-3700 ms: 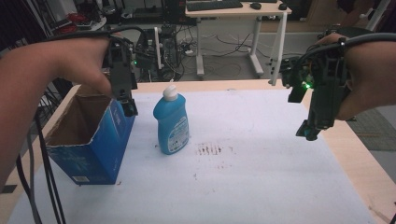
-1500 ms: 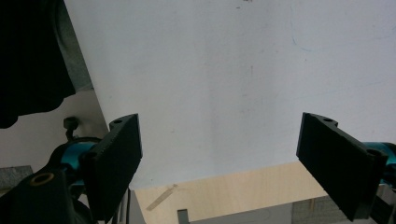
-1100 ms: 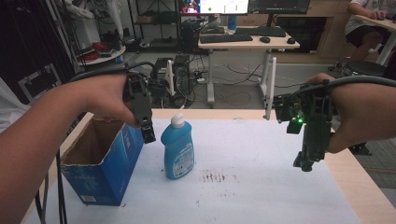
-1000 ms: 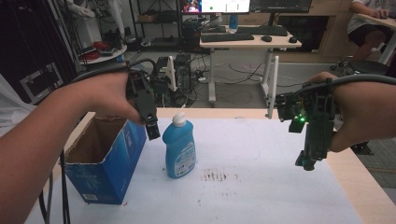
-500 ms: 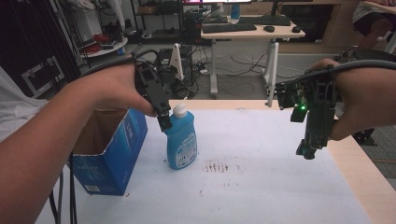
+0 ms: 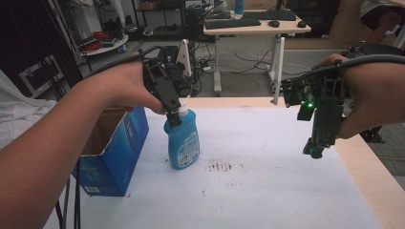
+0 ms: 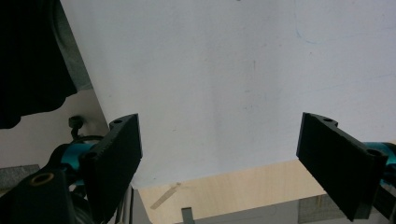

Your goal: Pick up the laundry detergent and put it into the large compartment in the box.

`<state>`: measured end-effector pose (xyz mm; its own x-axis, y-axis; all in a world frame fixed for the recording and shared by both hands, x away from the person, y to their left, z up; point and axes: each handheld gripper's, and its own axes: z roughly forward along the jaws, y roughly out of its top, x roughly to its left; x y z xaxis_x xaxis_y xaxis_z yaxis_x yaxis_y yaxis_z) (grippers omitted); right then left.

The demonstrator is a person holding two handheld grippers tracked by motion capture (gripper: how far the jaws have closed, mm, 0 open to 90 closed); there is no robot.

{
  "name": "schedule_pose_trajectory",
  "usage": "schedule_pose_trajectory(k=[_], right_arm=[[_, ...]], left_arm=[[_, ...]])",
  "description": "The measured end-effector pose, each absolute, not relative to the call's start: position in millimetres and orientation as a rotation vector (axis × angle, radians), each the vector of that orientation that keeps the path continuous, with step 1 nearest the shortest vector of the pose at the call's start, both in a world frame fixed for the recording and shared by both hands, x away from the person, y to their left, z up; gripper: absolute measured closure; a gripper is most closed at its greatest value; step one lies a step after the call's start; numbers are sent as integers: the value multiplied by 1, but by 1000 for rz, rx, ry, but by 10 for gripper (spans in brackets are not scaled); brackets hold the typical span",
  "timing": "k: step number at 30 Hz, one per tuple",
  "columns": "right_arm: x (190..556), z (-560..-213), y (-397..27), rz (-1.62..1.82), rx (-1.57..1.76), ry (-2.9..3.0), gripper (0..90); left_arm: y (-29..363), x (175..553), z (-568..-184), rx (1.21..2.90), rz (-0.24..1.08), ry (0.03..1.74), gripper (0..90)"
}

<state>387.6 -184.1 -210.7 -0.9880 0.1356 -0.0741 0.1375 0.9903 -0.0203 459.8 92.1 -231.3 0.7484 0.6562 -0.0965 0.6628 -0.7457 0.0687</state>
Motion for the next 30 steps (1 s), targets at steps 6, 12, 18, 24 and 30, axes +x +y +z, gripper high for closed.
schedule_pose_trajectory(k=[6,12,18,24,30], right_arm=[[387,-211,-189,-46,220,3062,134],[389,-210,-191,-39,227,3061,134],[389,-211,-190,-39,232,3059,134],[388,-212,-189,-43,245,3063,134],[390,-213,-189,-50,233,3061,134]], left_arm=[[87,466,-235,2832,-85,1080,27],[76,472,-243,2843,-91,1065,27],[72,477,-252,2845,-98,1073,27],[70,482,-264,2842,-96,1097,27],[67,484,-275,2849,-93,1110,27]])
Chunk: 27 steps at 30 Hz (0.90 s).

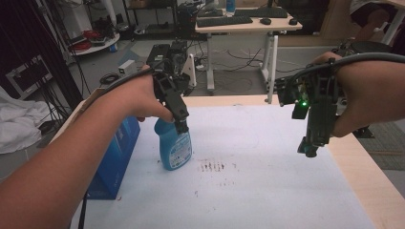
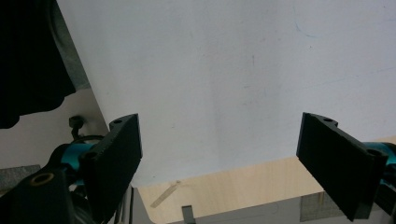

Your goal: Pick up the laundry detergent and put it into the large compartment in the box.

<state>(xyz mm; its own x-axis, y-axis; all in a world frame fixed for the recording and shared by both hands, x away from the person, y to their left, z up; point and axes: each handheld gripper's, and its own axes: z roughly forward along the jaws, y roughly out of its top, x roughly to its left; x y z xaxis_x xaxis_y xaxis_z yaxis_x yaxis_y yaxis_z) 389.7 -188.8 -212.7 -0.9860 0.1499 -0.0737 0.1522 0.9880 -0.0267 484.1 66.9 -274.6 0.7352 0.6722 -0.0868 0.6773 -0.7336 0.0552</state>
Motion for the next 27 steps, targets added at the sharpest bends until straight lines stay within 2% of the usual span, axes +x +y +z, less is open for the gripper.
schedule_pose_trajectory(k=[21,22,23,27], right_arm=[[394,-217,-191,-57,254,3069,134],[394,-217,-190,-59,262,3069,134],[394,-217,-190,-60,261,3067,134],[395,-219,-190,-56,256,3072,133]], left_arm=[[64,492,-295,2854,-65,1158,28],[63,491,-294,2852,-58,1160,44],[63,492,-294,2853,-46,1153,96],[64,492,-294,2854,-31,1162,101]])
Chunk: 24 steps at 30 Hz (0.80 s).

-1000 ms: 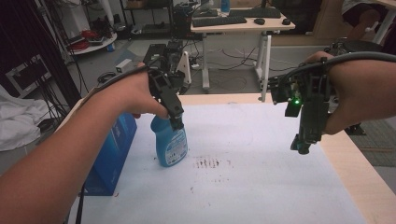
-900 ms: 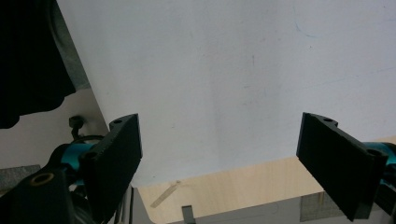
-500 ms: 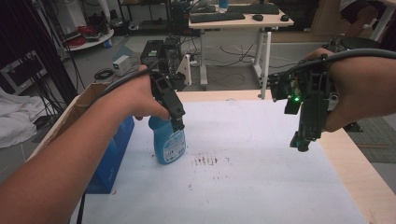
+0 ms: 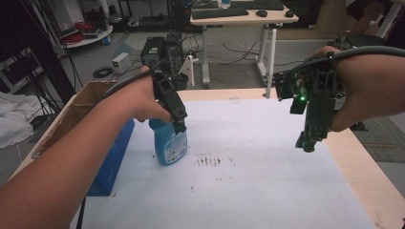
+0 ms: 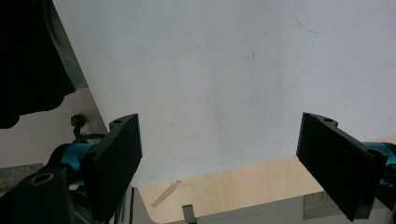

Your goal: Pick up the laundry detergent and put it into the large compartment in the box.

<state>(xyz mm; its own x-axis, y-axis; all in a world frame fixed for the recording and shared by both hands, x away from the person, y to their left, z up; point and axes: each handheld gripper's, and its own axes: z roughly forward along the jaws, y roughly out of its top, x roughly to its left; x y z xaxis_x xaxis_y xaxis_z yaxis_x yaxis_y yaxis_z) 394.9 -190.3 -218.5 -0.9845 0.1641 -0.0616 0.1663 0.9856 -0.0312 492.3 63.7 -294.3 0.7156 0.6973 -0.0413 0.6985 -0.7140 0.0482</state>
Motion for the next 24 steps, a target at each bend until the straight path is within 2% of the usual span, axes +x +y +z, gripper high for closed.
schedule_pose_trajectory(k=[21,23,24], right_arm=[[396,-221,-189,-67,267,3073,134],[396,-221,-189,-69,270,3073,134],[396,-221,-189,-68,270,3073,134]], left_arm=[[64,492,-296,2842,-12,1160,219],[64,492,-296,2836,-19,1149,281],[64,492,-296,2839,-18,1143,282]])
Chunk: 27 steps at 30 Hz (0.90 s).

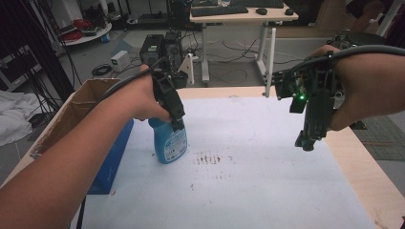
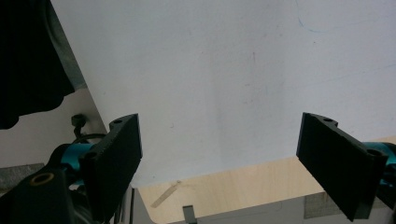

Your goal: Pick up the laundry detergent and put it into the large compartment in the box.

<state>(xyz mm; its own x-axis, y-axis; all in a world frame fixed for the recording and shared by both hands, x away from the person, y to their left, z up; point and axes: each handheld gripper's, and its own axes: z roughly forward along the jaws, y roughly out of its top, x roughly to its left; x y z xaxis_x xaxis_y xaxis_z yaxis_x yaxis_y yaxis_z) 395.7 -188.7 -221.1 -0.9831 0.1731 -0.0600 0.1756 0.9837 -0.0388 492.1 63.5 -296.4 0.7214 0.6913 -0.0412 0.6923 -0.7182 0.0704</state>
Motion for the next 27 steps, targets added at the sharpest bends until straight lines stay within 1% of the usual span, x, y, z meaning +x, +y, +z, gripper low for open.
schedule_pose_trajectory(k=[5,7,15,16,17,27], right_arm=[[396,-222,-189,-65,262,3075,134],[396,-222,-188,-69,259,3076,134],[397,-223,-188,-63,261,3078,134],[397,-223,-188,-65,261,3078,133],[397,-223,-188,-65,255,3078,134],[398,-224,-188,-70,270,3080,134]], left_arm=[[63,492,-297,2844,-10,1148,291],[63,492,-297,2837,-8,1151,309],[63,492,-297,2834,-5,1153,314],[63,492,-296,2827,-5,1158,322],[63,492,-296,2825,4,1158,380],[63,492,-297,2826,14,1164,391]])
